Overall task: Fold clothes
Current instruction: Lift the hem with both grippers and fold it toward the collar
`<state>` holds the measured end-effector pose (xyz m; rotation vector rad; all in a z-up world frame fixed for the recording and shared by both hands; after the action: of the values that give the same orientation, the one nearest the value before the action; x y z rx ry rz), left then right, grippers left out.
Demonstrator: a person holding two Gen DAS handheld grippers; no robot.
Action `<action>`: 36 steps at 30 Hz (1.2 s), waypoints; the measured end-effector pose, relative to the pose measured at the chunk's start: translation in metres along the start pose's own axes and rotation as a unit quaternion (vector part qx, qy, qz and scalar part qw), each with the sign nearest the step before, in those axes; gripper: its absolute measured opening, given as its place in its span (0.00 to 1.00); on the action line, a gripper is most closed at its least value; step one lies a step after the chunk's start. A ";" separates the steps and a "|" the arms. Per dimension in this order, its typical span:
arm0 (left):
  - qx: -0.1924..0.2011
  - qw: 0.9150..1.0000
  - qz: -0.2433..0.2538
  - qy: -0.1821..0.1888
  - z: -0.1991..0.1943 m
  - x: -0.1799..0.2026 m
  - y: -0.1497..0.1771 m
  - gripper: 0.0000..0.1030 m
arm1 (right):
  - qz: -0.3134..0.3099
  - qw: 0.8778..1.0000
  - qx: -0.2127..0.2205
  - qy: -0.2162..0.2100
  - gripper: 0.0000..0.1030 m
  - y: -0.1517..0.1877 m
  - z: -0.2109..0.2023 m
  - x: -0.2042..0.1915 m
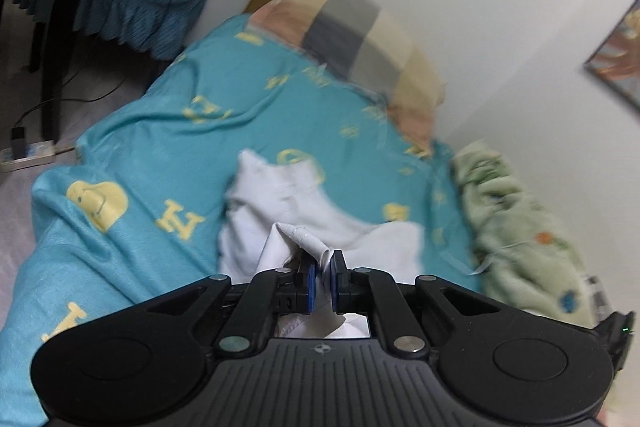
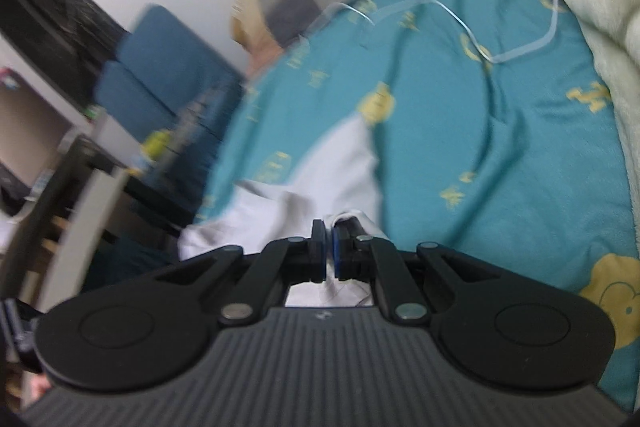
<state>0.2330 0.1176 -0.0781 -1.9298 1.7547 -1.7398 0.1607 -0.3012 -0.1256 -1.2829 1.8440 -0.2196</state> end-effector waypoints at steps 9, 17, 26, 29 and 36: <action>0.002 0.998 0.029 0.047 -0.098 0.074 0.051 0.08 | -0.041 0.999 0.018 -0.029 0.06 0.034 -0.117 -0.021; -0.113 0.993 0.027 0.009 -0.198 0.100 0.128 0.08 | -0.125 0.987 -0.098 0.005 0.06 0.107 -0.205 -0.010; -0.157 0.987 0.009 0.019 -0.229 0.113 0.170 0.08 | -0.152 0.971 -0.180 0.030 0.07 0.146 -0.229 -0.017; -0.137 0.990 -0.014 0.036 -0.213 0.115 0.156 0.08 | -0.113 0.980 -0.162 0.009 0.06 0.132 -0.218 -0.022; -0.028 0.999 -0.011 0.031 -0.130 0.107 0.081 0.08 | -0.046 0.996 -0.071 -0.007 0.06 0.071 -0.145 -0.052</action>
<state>0.0629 0.0935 -0.0064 -1.9455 1.8274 -1.7947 0.0132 -0.2701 -0.0476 -1.4656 1.8170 -0.1314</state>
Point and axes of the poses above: each gripper's, at about its wrist camera, not at the fingertips, and z roughly the way its jaws point, x to its right, y to its underside, the point moved 1 cm from there along z, roughly the way its jaws point, and after that the axes turned 12 degrees about y, right-handed, at the moved point
